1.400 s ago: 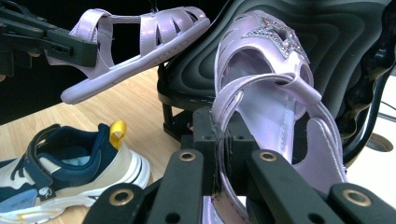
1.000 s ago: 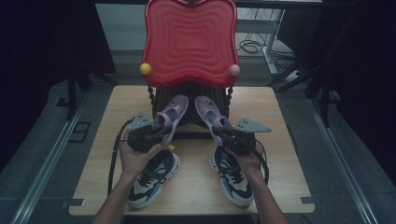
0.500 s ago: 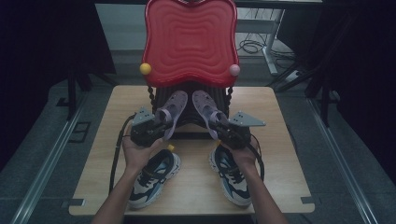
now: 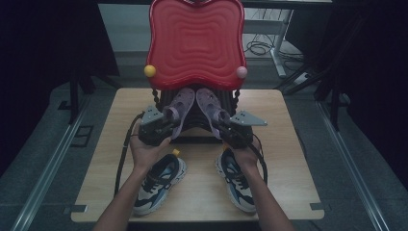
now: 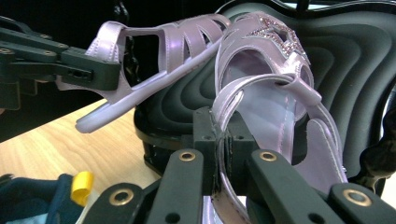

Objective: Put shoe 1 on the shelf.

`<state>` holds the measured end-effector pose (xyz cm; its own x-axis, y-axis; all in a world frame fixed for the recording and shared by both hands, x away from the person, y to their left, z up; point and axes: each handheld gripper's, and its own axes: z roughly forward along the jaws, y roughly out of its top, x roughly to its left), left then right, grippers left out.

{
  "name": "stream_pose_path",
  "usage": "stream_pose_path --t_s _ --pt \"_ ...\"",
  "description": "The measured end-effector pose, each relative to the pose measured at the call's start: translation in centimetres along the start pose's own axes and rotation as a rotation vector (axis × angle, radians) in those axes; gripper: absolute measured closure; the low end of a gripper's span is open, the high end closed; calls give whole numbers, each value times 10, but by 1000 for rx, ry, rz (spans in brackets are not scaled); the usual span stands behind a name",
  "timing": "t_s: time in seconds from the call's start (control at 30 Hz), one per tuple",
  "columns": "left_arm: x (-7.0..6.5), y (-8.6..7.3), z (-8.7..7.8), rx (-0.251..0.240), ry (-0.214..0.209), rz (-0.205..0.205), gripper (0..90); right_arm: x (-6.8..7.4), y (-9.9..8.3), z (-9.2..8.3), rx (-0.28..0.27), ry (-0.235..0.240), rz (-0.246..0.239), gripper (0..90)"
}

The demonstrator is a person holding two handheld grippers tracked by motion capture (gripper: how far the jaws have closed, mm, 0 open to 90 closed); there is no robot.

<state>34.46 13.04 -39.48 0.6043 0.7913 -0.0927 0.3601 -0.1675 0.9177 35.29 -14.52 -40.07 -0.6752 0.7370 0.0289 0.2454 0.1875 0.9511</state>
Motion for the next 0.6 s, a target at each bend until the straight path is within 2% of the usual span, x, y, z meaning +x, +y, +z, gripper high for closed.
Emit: stream_pose_path --t_s 0.37,0.6 --pt "6 6 13 -13 45 31 870 -3 5 14 1 -37 -4 863" --pt "6 9 20 -20 54 43 870 -2 7 21 0 -63 -14 863"
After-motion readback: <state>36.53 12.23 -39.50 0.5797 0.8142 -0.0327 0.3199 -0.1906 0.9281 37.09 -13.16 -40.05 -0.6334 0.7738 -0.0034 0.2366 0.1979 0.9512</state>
